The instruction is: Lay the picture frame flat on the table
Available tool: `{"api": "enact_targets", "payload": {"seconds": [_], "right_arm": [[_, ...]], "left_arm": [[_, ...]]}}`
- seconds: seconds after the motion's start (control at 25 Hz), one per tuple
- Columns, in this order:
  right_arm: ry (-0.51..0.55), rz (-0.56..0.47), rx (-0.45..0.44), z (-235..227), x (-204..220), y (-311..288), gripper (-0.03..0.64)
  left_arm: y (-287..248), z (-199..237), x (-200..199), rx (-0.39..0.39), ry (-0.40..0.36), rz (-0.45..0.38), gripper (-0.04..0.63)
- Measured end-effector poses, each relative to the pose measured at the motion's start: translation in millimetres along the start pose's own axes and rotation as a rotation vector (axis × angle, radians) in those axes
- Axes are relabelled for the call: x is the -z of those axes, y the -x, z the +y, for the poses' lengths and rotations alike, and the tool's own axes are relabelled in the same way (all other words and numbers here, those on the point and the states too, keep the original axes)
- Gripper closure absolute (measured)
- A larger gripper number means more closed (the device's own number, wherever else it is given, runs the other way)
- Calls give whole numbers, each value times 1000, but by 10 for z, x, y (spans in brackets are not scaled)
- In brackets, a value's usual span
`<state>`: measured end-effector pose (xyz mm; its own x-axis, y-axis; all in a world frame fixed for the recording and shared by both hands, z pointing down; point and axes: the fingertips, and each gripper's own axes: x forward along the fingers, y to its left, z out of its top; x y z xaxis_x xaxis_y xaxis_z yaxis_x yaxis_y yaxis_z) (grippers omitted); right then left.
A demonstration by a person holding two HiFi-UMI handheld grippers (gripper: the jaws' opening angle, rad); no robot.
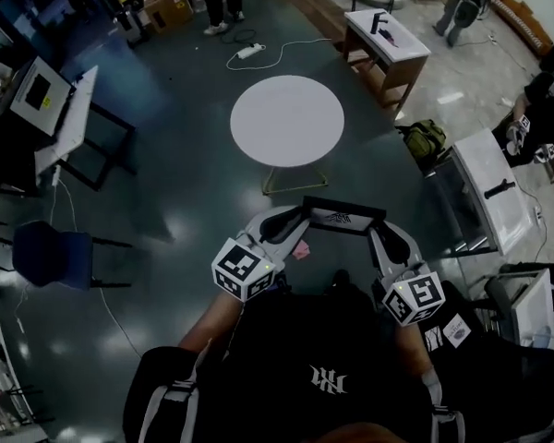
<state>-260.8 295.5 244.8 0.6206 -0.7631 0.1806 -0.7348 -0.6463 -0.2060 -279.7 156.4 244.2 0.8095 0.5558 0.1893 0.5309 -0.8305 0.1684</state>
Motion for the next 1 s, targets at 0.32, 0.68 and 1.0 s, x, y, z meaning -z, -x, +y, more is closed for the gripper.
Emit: {"api": "enact_targets", "payload": {"seconds": [0.32,0.68,1.0], "right_arm": [[34,1,-175,-757,-362,-90,563],[40,22,-333,-1211,-434,-314,563],[11,52,-384,-1511,-485,-511,565]], "left_arm": [[-594,-191,-254,-166,36,-42,520],[-937,-225,-297,-328,52,-52,520],[-1263,-46,-368,-380,74,-39,520]]}}
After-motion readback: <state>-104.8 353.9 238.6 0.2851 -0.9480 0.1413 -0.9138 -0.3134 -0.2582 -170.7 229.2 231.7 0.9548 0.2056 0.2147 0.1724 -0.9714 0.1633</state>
